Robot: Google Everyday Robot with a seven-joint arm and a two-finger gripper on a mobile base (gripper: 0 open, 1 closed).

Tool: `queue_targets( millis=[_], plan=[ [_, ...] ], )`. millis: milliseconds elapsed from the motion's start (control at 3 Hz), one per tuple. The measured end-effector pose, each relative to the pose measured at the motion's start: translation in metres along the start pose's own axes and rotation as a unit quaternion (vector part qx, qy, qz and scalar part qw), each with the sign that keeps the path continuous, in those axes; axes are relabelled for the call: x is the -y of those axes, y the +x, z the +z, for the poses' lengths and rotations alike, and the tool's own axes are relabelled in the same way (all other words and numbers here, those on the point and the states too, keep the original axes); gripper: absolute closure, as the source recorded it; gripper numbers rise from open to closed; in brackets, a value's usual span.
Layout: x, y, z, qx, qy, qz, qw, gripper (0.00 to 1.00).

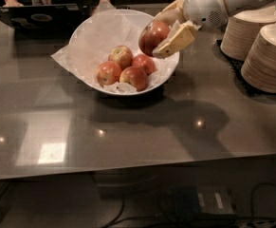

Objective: Pick apple from white bowl

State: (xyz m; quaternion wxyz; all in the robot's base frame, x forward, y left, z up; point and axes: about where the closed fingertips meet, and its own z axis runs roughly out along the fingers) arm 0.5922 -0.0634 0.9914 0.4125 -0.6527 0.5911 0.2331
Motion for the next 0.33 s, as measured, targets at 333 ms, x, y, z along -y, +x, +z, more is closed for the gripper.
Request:
queue_targets(
  millis=[333],
  plan=[
    [-0.0006,-0.0014,-0.0005,0.001,-0.002,-0.001,1.0000,1.00]
  ],
)
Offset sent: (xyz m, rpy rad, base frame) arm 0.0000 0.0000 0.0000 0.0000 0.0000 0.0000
